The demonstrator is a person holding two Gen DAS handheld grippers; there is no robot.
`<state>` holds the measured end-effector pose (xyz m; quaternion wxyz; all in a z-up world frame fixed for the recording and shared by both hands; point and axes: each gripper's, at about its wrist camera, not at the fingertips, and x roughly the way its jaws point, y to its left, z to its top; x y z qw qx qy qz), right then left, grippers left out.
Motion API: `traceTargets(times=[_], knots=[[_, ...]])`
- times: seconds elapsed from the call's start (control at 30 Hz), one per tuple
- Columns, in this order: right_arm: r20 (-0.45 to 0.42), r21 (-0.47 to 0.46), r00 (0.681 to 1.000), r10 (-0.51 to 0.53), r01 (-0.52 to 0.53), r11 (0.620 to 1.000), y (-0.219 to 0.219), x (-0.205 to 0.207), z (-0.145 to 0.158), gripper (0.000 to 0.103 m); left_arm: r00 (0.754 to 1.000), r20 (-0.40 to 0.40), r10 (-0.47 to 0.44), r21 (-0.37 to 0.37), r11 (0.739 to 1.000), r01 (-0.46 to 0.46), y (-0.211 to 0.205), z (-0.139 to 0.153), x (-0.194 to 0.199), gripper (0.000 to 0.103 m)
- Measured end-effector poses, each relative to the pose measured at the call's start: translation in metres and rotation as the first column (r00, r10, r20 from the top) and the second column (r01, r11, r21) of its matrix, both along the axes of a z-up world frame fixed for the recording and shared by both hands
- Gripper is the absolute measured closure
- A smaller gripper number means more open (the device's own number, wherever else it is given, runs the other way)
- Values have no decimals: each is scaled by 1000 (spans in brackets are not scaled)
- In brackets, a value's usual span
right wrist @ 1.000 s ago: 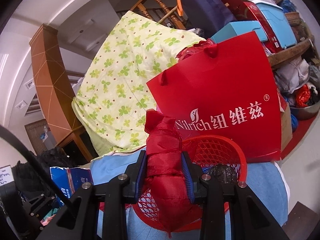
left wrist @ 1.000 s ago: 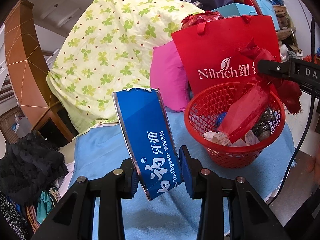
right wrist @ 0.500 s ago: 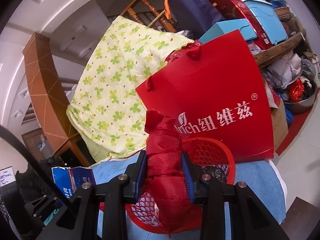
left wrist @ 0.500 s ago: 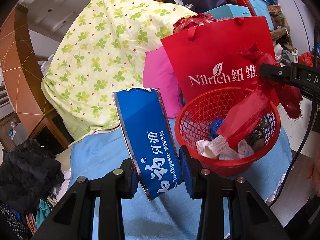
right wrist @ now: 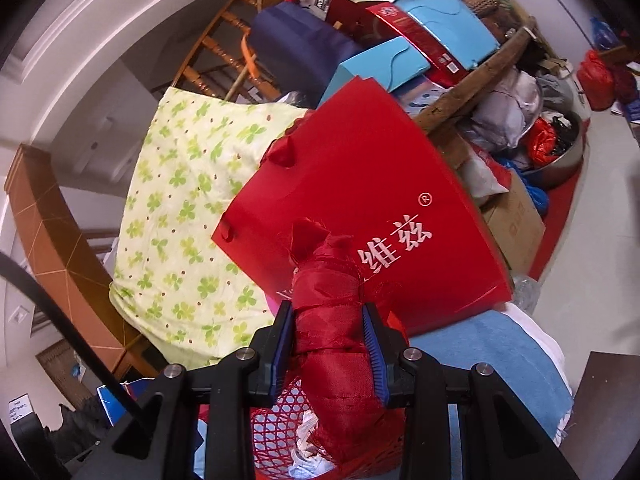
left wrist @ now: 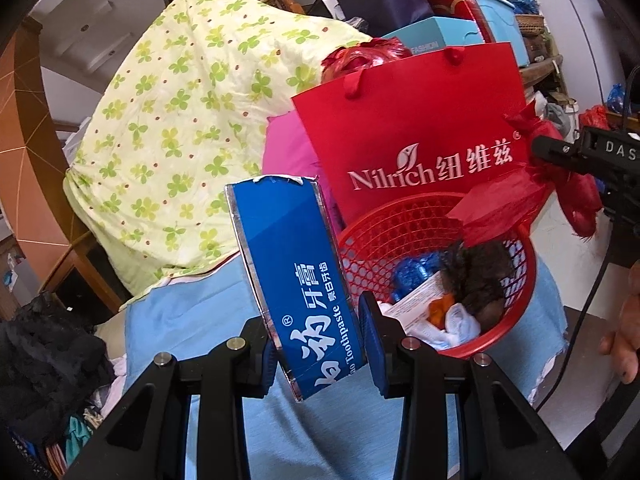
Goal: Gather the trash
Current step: 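Lower ribbon and toothpaste box into the red basket and open both tools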
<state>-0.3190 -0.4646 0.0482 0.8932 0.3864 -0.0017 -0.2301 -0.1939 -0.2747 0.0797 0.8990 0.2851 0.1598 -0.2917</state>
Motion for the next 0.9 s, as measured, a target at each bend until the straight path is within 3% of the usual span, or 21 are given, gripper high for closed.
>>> traceTargets(times=[0.27,0.9], knots=[[2,20,1000,1,-1,1000,-4,1,-2,66,996,-62,-61,-9,998,61,-15,-1,-1,64],[-21,5,998,63,-63,998,5,19,0,66,990,-110,-84,4,996,85,-34,-10,11,64]])
